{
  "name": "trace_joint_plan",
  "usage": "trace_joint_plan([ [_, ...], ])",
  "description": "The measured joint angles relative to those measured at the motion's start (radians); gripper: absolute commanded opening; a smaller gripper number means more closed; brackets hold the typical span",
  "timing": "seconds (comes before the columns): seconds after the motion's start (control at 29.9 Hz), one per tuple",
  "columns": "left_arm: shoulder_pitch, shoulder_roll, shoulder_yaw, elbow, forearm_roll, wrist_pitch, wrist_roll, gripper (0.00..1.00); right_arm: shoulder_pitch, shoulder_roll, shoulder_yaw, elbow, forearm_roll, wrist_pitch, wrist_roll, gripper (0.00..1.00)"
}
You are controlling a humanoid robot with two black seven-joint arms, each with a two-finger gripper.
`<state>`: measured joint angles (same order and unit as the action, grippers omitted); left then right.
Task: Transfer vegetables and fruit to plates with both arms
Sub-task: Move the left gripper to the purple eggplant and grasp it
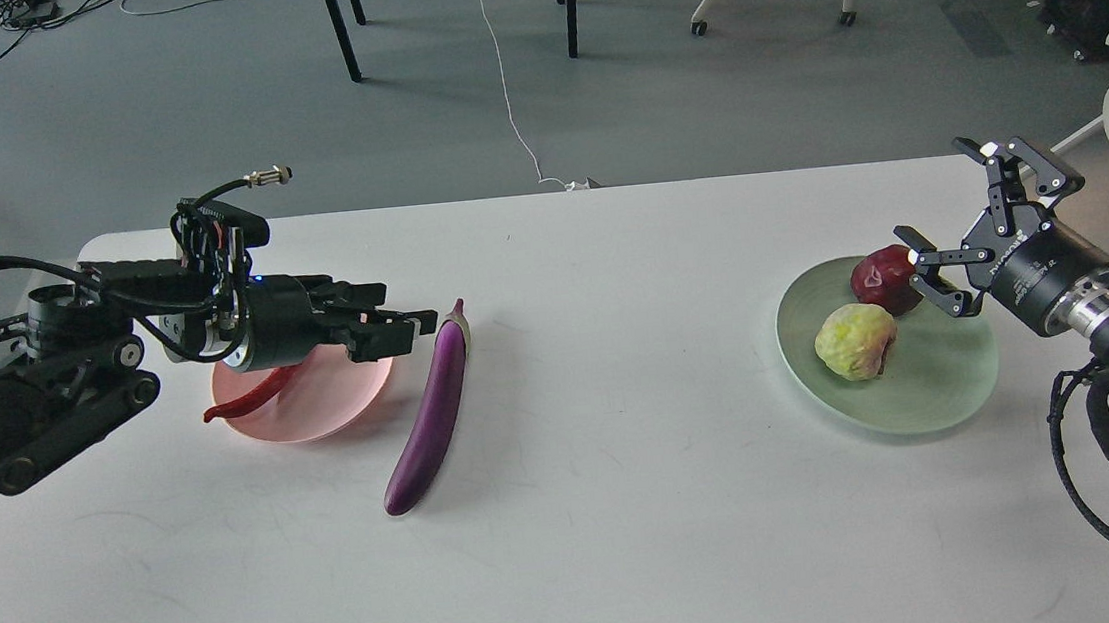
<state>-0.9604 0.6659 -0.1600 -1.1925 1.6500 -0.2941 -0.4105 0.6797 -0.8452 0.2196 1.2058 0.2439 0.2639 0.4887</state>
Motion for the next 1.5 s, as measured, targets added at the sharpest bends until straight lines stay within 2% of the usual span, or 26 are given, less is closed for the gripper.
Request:
trace_joint_plan([
  [0.1, 0.008, -0.009, 0.005, -0.035, 0.006, -0.022, 0.033, 0.92, 0.000, 0.000, 0.001, 0.000, 0.000, 0.000, 0.000, 0.97],
  [0.23, 0.035, -0.013, 0.015, -0.037, 0.024, -0.050, 0.046, 0.92, 0.000, 0.000, 0.001, 0.000, 0.000, 0.001, 0.000, 0.97],
  [0.54, 0.092, -0.026, 0.018, -0.038, 0.105, -0.074, 0.052, 0.92, 0.000, 0.003, 0.006, 0.000, 0.000, 0.001, 0.000, 0.97],
  [1.5, 0.128, -0.072, 0.017, 0.027, 0.119, -0.075, 0.059, 0.92, 0.000, -0.001, 0.007, 0.000, -0.001, 0.002, 0.000, 0.97],
])
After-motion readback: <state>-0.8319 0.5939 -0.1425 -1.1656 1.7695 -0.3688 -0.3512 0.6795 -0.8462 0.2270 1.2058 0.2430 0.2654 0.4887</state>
